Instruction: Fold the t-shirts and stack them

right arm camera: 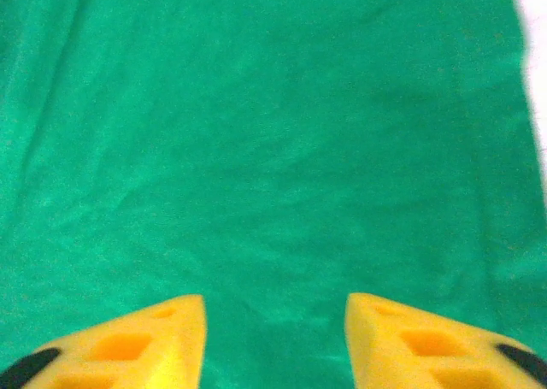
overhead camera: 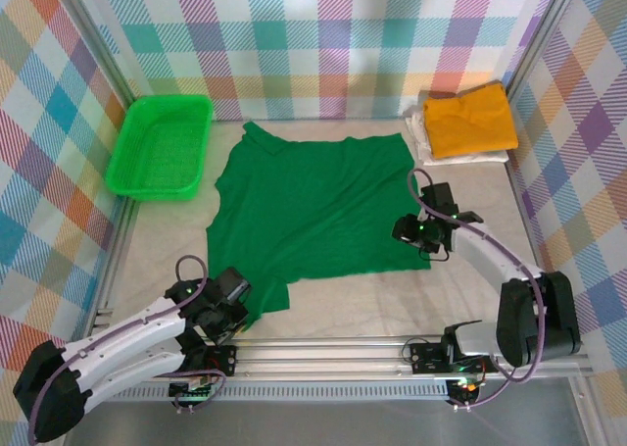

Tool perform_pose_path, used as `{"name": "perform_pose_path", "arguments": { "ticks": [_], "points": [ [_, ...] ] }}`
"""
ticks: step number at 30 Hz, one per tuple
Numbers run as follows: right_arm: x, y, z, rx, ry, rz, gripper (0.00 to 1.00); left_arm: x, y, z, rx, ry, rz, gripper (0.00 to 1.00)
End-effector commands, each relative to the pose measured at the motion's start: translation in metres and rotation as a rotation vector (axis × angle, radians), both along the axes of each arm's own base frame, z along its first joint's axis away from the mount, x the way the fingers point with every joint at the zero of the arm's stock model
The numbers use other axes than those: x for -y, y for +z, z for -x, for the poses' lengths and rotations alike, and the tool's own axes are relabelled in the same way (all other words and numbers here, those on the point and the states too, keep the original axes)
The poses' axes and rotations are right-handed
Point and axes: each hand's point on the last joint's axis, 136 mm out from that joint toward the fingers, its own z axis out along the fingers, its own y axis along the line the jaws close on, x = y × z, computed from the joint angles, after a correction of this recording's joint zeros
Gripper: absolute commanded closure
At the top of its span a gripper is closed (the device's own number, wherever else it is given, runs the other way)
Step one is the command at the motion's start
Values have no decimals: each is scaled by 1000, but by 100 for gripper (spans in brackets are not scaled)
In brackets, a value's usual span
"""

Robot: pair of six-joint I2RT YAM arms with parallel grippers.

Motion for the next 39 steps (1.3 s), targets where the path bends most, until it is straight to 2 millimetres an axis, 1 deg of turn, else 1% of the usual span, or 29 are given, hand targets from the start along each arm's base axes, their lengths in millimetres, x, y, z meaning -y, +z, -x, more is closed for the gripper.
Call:
{"name": "perform_pose_path", "arguments": {
  "ticks": [1, 3, 4, 8, 11, 20, 23, 27, 30, 31, 34, 39],
  "points": [
    [27, 11, 12, -58, -112, -6, 49, -6, 6, -15, 100, 9, -33, 100],
    [42, 1, 22, -131, -180, -33, 49, -7, 6, -17, 120, 13, -32, 100],
    [46, -4, 26, -161, -199, -47, 49, -6, 7, -19, 128, 16, -27, 100],
    [54, -27, 42, -273, -264, -123, 49, -6, 8, -20, 138, 11, -25, 100],
    [55, -37, 47, -299, -290, -163, 49, -9, 9, -19, 141, 7, -34, 100],
    [54, -60, 58, -342, -313, -169, 50, -8, 5, -19, 158, 17, -10, 100],
    [52, -68, 57, -334, -313, -187, 52, -8, 4, -19, 160, 19, -8, 100],
    [49, -74, 49, -303, -311, -214, 60, -8, 3, -19, 160, 21, 1, 100],
    [46, -77, 48, -309, -304, -231, 76, -8, 4, -19, 165, 22, 0, 100],
    [45, -76, 48, -313, -301, -232, 79, -9, 5, -19, 169, 23, 1, 100],
    [47, -72, 50, -307, -296, -220, 91, -11, 11, -22, 191, 30, -2, 100],
    [50, -58, 49, -278, -291, -202, 100, -13, 15, -24, 212, 46, -1, 100]
  ]
}}
